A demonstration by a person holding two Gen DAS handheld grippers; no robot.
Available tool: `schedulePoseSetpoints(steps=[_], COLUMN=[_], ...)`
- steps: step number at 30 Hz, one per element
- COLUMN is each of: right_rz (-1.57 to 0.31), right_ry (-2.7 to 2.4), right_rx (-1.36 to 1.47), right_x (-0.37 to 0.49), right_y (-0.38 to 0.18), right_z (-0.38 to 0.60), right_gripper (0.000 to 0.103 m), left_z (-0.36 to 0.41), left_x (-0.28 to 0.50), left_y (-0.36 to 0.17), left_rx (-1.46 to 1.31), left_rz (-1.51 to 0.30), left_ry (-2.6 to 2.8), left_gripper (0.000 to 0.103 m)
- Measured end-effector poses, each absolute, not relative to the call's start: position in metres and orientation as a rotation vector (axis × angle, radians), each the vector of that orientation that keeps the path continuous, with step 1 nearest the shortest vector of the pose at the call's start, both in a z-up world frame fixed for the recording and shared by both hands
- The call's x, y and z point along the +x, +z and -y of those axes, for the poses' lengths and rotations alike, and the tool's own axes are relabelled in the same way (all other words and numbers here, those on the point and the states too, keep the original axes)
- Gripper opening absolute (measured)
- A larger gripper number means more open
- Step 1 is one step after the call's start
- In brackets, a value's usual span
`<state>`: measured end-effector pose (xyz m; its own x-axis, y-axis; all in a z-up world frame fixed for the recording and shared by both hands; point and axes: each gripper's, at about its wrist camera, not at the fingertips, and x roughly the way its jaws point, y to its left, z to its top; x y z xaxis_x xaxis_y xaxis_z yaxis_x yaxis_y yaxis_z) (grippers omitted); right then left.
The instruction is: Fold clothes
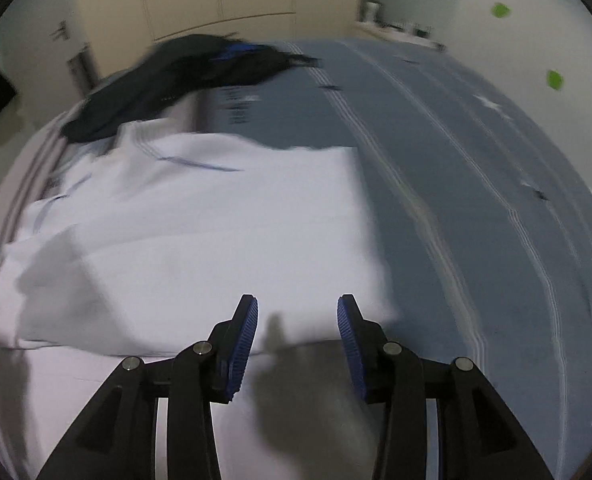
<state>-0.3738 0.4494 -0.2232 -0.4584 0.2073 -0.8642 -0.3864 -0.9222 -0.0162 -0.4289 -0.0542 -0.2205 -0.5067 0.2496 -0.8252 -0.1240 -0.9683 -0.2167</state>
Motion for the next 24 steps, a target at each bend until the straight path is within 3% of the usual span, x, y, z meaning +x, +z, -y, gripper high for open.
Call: schedulePoseSetpoints(steps=[7, 13, 15, 16, 17, 19, 24], right_rz=[-0.292, -0.353, -0.367, -0.369, -0.373, -0.390, -0.450], right_ry=[2.348, 2.385, 2.401, 2.402, 2.403, 2.396, 2.399], right_rx=[-1.386, -1.419, -1.430, -1.437, -1.441, -1.446, -1.462], right_x=[-0.354, -0.352, -0.349, -0.348, -0.347, -0.345, -0.341], right_y=[-0.244, -0.257, -0.260, -0.261, -0.262, -0.264, -0.263], right_z=[-0.536, -0.554, -0.553, -0.552, -0.551, -0.551, -0.548], right_gripper=[0.038, 0.038, 0.038, 0.038, 0.038, 0.038, 0.039], left_z=[0.010, -0.009, -0.009, -0.011, -0.013, -0.014, -0.008], left_x=[-0.453, -0.465, -0.466, -0.466, -0.466, -0.465, -0.466], left_y=[-0.252, -0.279, -0.284, -0.284, -0.284, -0.278, -0.247], left_rx=[-1.484, -1.572, -1.564, -1.559, -1.555, -1.532, -1.436], left_rz=[0.256, 0.198, 0.238, 0.229, 0.217, 0.177, 0.154], left_ry=[2.492, 2.477, 2.466, 2.464, 2.462, 2.486, 2.511], left_gripper=[0.083, 0.083, 0.070, 0.042, 0.023, 0.005, 0.004])
